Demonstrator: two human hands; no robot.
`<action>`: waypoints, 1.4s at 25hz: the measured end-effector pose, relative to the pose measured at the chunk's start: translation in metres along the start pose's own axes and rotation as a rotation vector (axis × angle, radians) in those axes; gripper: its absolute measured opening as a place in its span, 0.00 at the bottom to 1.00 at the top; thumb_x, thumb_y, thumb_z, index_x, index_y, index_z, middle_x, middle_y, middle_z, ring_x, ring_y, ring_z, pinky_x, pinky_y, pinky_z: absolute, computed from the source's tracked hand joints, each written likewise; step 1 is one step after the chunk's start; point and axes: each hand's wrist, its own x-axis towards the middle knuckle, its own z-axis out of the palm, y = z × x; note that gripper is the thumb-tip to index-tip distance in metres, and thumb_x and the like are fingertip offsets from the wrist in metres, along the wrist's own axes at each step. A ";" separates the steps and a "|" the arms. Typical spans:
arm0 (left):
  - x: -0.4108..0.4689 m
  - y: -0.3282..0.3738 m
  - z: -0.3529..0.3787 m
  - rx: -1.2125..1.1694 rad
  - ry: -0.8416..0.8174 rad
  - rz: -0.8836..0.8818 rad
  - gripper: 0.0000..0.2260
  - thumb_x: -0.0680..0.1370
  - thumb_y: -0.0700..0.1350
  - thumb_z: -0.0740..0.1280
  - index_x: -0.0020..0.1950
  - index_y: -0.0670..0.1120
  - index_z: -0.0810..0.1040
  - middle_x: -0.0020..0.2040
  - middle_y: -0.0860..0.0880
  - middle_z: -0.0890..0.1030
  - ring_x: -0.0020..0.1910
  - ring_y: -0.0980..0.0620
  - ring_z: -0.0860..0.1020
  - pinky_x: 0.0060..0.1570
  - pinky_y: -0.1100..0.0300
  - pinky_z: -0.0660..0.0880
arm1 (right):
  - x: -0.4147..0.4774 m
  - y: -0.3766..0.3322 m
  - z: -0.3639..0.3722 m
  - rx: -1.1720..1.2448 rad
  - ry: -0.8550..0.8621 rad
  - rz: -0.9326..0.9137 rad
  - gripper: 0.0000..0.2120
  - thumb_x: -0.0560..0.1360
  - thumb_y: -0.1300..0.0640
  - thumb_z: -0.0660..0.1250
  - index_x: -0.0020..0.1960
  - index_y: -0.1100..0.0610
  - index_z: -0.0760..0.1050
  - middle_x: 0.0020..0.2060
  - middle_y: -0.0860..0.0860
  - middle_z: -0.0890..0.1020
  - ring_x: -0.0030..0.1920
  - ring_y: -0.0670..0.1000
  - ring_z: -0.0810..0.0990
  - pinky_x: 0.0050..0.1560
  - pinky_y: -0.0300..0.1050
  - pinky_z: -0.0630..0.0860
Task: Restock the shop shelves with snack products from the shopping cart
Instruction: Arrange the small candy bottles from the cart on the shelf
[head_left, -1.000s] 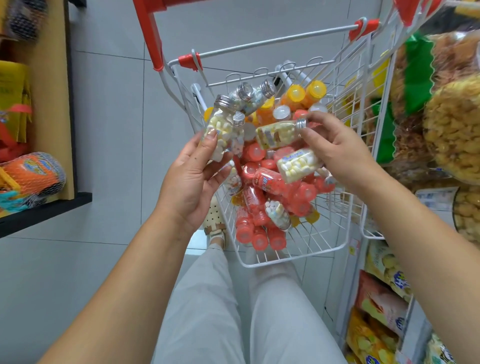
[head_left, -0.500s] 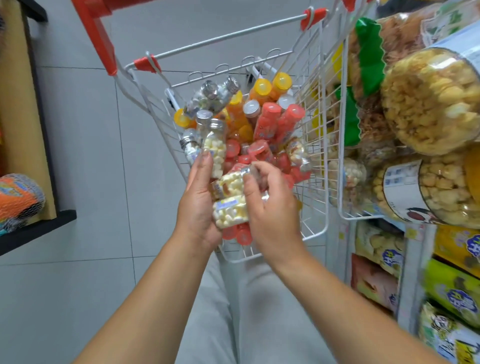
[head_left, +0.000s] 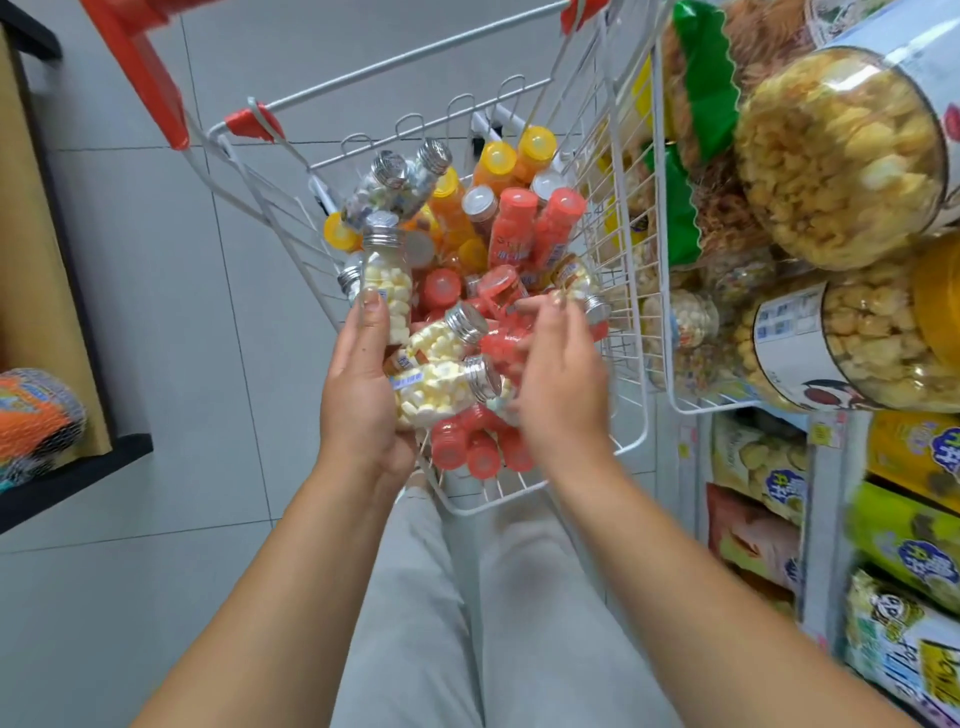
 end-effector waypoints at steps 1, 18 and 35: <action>0.001 0.004 -0.003 0.010 0.002 -0.024 0.25 0.75 0.55 0.68 0.71 0.48 0.75 0.61 0.44 0.83 0.51 0.46 0.85 0.41 0.52 0.82 | 0.017 0.010 -0.014 -0.196 -0.007 0.008 0.14 0.82 0.45 0.52 0.65 0.46 0.69 0.48 0.50 0.80 0.49 0.51 0.79 0.46 0.48 0.75; -0.014 0.032 -0.057 0.094 -0.008 -0.109 0.24 0.73 0.57 0.68 0.66 0.48 0.78 0.54 0.46 0.86 0.49 0.46 0.85 0.43 0.51 0.83 | 0.070 0.059 -0.007 -0.833 0.095 -0.022 0.22 0.77 0.43 0.67 0.61 0.56 0.67 0.54 0.57 0.80 0.53 0.62 0.80 0.46 0.52 0.72; -0.110 0.042 -0.014 0.340 -0.272 -0.137 0.18 0.80 0.54 0.64 0.69 0.51 0.77 0.56 0.46 0.85 0.44 0.49 0.85 0.35 0.56 0.81 | -0.101 -0.005 -0.094 0.611 0.043 0.124 0.09 0.75 0.68 0.65 0.49 0.55 0.77 0.42 0.56 0.82 0.33 0.49 0.80 0.35 0.41 0.78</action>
